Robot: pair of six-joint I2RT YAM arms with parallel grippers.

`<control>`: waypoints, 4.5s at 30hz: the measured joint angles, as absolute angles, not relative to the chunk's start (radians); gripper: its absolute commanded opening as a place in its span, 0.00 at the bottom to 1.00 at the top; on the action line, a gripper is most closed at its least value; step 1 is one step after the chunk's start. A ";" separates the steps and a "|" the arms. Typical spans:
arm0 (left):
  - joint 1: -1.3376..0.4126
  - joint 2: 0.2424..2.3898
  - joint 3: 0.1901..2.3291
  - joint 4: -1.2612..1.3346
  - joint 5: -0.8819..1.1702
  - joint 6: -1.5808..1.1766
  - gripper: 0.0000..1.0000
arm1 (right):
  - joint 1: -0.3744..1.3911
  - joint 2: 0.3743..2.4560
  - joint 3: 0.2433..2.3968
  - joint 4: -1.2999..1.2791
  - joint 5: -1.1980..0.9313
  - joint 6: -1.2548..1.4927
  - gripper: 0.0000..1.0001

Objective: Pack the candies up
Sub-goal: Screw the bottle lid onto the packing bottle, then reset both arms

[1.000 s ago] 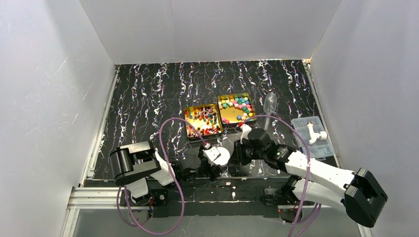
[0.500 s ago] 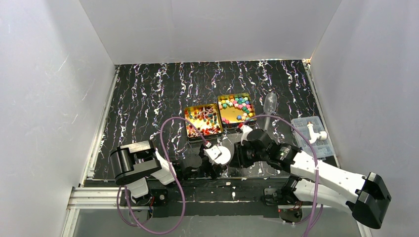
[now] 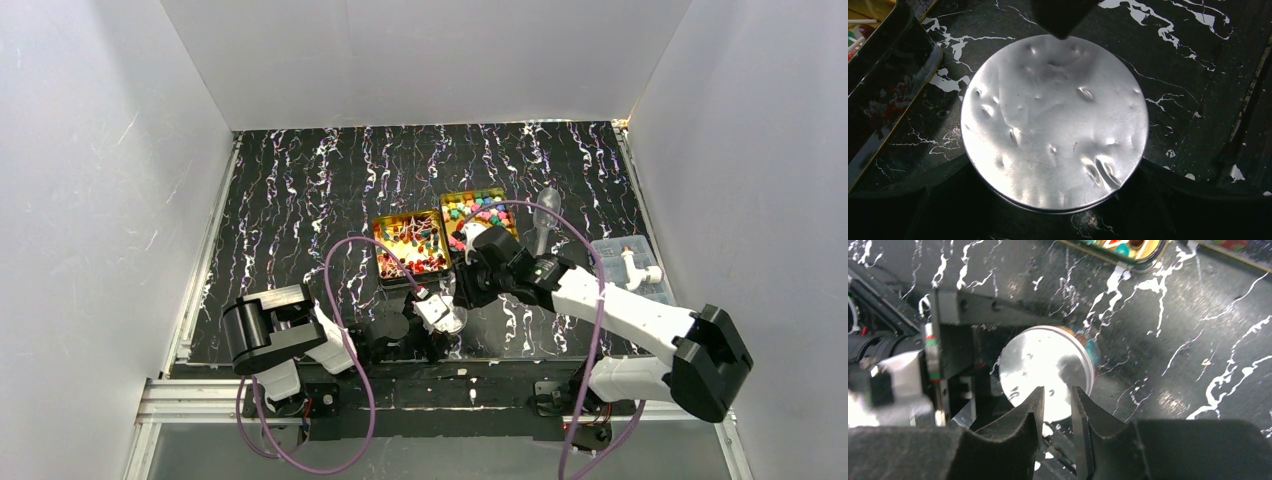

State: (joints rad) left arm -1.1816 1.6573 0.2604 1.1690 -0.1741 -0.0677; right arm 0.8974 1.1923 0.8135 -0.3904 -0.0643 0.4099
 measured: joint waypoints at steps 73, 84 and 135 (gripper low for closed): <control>-1.176 1.643 0.323 1.050 -0.205 -0.080 0.47 | 0.923 0.835 0.451 -0.340 -0.249 0.627 0.24; -1.172 1.605 0.329 0.981 -0.202 -0.078 0.73 | 0.923 0.827 0.576 -0.463 -0.177 0.579 0.38; -1.155 1.124 1.132 -0.585 -0.266 -0.263 0.98 | 0.899 1.134 1.172 -0.697 0.188 0.323 0.98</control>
State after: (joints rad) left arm -1.1549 1.1244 1.1320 -0.5850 -0.2657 -0.2630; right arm 0.8986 1.1339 1.1725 -0.6971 0.1883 0.3225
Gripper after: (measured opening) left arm 0.983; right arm 0.983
